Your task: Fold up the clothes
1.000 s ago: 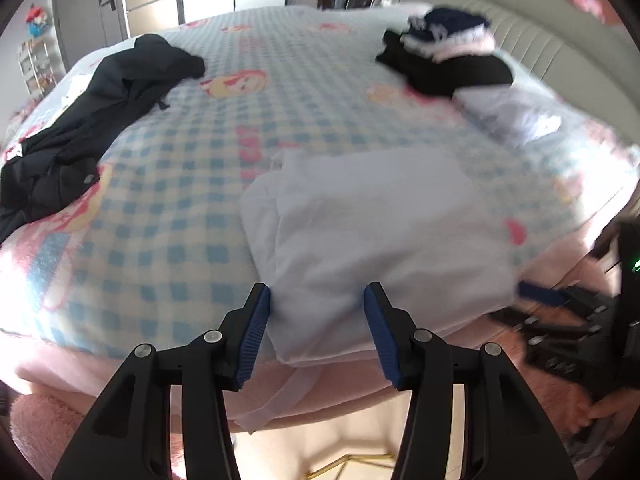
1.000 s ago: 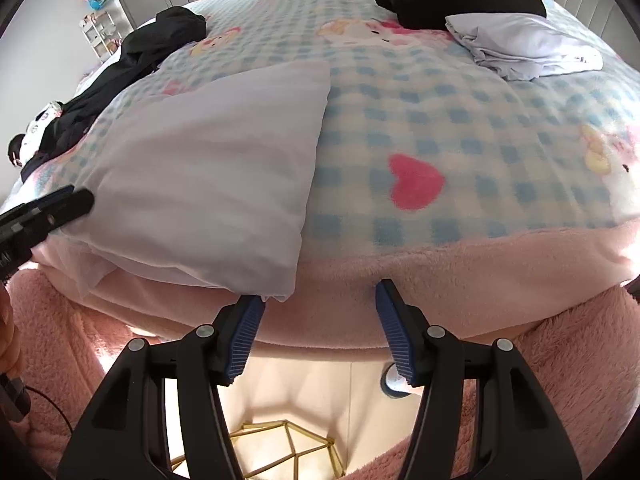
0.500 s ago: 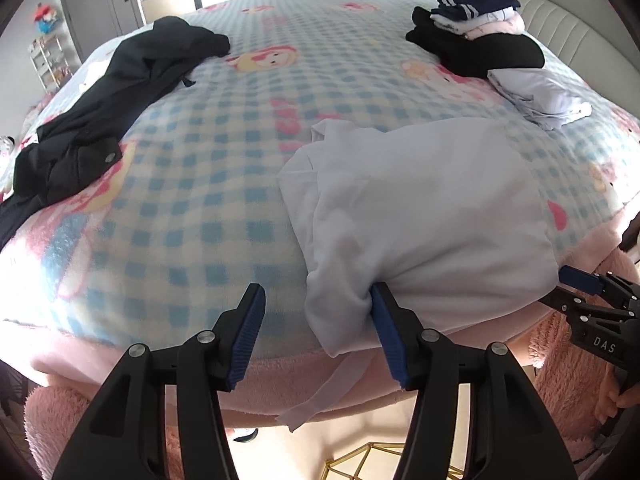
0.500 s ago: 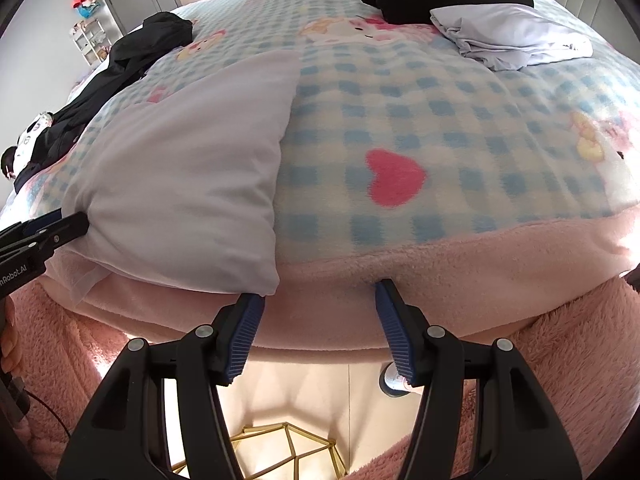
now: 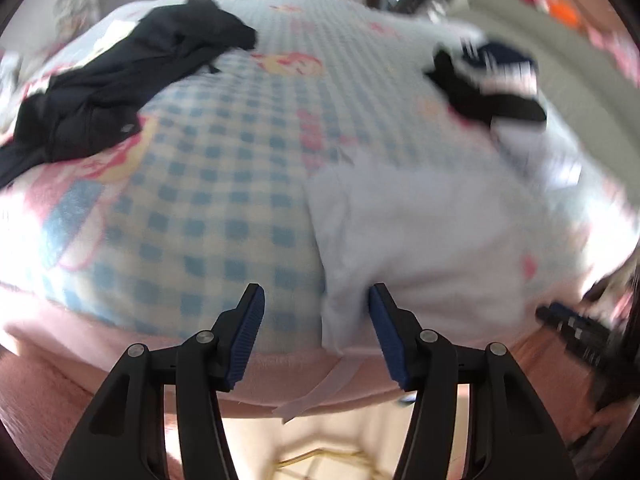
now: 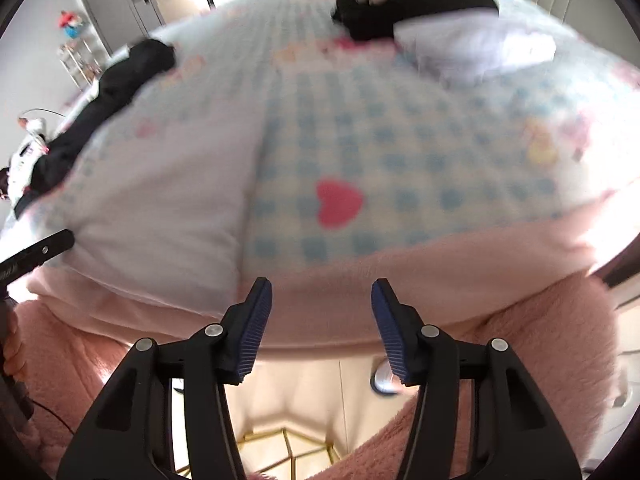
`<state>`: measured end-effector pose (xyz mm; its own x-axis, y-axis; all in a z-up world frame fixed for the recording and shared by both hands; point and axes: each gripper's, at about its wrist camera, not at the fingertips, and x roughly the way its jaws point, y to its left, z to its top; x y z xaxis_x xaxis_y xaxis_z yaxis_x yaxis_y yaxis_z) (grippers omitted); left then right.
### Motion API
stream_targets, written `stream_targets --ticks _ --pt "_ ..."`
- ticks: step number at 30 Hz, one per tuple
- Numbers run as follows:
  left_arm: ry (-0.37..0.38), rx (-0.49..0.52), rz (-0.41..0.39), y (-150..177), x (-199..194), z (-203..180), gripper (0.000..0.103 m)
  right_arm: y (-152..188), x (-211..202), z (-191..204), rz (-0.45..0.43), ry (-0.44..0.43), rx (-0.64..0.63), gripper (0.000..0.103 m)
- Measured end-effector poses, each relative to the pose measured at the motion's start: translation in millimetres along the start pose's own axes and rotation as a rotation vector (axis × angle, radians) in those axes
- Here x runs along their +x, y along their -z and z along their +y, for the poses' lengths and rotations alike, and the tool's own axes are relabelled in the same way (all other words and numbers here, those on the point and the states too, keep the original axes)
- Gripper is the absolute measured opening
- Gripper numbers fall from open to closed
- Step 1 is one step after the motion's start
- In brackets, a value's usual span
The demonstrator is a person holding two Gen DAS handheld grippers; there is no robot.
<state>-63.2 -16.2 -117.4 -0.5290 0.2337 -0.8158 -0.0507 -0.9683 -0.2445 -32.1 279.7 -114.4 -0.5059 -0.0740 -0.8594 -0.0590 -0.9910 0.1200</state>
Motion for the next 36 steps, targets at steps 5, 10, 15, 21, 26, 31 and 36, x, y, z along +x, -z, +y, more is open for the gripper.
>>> stream_targets --ticks 5,10,15,21,26,31,36 --pt "0.017 0.016 0.025 -6 13 1 0.055 -22 -11 24 -0.053 -0.061 -0.073 0.056" --pt "-0.038 0.0 0.096 3 30 10 0.058 -25 25 59 0.009 -0.077 -0.143 0.056" --pt "-0.088 -0.025 0.042 -3 17 18 0.055 -25 25 55 0.021 -0.067 -0.111 0.057" --pt "0.061 -0.029 -0.014 -26 23 11 0.054 -44 26 53 0.003 -0.073 -0.098 0.057" --pt "0.003 -0.009 0.03 -28 53 6 0.054 -53 43 67 0.029 -0.06 -0.135 0.057" --pt "-0.067 -0.088 0.0 -25 42 29 0.052 -53 28 51 -0.046 -0.062 -0.088 0.058" --pt "0.051 -0.111 -0.065 -26 29 22 0.052 -56 33 45 -0.031 -0.059 -0.066 0.058"
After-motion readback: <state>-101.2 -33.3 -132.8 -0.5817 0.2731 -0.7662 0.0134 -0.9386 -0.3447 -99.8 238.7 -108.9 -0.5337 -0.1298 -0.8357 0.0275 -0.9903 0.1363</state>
